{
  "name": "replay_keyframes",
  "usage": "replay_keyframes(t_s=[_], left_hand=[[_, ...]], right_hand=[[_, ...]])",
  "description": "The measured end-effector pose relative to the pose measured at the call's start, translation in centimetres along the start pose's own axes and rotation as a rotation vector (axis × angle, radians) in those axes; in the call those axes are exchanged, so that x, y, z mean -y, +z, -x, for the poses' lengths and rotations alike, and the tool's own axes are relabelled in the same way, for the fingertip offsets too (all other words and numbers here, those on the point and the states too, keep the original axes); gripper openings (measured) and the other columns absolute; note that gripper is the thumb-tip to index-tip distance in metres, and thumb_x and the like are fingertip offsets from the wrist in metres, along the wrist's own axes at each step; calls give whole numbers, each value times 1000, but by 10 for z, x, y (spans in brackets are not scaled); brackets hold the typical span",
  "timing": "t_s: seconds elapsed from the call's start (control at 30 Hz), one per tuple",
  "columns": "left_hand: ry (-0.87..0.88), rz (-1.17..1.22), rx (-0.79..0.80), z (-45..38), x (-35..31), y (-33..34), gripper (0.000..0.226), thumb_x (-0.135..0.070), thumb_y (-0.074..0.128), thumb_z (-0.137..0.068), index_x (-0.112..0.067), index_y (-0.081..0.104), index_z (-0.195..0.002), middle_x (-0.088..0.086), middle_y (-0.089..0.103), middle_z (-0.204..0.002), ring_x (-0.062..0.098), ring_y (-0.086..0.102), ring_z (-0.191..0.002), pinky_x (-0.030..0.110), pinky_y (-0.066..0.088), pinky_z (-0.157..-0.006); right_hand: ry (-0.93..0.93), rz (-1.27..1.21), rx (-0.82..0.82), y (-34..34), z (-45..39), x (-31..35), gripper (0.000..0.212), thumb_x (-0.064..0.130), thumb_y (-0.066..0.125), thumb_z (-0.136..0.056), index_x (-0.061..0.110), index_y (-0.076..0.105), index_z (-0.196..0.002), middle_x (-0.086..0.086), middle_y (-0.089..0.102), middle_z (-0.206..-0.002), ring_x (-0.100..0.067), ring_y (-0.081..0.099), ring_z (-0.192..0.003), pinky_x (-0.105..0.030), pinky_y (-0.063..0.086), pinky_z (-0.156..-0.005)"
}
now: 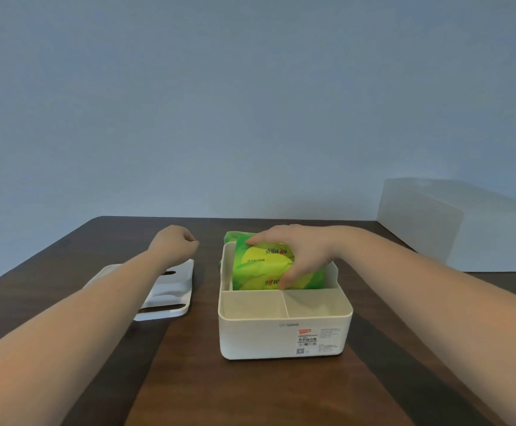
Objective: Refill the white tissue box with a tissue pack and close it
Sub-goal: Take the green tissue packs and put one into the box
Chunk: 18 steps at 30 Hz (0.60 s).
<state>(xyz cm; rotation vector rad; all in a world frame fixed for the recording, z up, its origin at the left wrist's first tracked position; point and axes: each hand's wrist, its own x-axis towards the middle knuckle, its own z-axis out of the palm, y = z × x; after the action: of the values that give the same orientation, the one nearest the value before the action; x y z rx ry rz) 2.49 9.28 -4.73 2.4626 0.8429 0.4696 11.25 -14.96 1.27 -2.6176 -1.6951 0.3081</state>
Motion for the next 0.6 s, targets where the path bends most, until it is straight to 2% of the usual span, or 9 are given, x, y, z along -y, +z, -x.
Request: replay_keyframes(t_s=[0.07, 0.2, 0.27, 0.37, 0.5, 0.6], left_hand=[[-11, -9, -15, 2, 9, -7, 26, -19, 52, -90, -3, 73, -94, 6, 67, -86, 22, 60, -81, 30, 47, -71], [-33, -16, -28, 8, 27, -20, 23, -20, 52, -90, -8, 70, -94, 8, 71, -100, 24, 64, -92, 34, 52, -82], [-48, -14, -32, 11, 36, -27, 25, -21, 52, -91, -8, 71, -102, 8, 71, -103, 26, 66, -96, 36, 53, -85], [-75, -13, -47, 16, 52, -37, 25, -22, 53, -91, -8, 69, -104, 6, 68, -96, 25, 65, -95, 35, 53, -83], [-146, -48, -63, 23, 79, -51, 23, -20, 53, -89, -12, 70, -102, 4, 71, -101, 24, 64, -96, 34, 55, -84], [-216, -116, -44, 28, 96, -62, 29, -21, 51, -89, -12, 65, -113, 3, 67, -106, 22, 60, -96, 33, 52, -84]], right_hand=[[23, -27, -5, 0, 2, 2, 87, 42, 77, -75, 41, 27, -147, 9, 28, -155, -16, 27, -142, -35, 28, -114], [61, -76, -63, -4, 7, 12, 67, 53, 68, -79, 38, 44, -139, 12, 38, -150, -13, 34, -138, -34, 31, -112], [68, -148, -154, -8, 3, 20, 54, 54, 60, -85, 32, 53, -133, 10, 48, -144, -14, 42, -133, -34, 35, -111], [85, -265, -346, -12, -10, 40, 40, 50, 56, -89, 23, 67, -117, 5, 65, -123, -15, 56, -117, -31, 44, -100], [90, -334, -432, -11, -36, 75, 30, 39, 56, -92, 19, 68, -110, 1, 66, -109, -19, 60, -107, -30, 47, -89], [101, -311, -350, -5, -56, 108, 34, 32, 52, -94, 17, 60, -124, -2, 61, -127, -21, 55, -119, -30, 43, -94]])
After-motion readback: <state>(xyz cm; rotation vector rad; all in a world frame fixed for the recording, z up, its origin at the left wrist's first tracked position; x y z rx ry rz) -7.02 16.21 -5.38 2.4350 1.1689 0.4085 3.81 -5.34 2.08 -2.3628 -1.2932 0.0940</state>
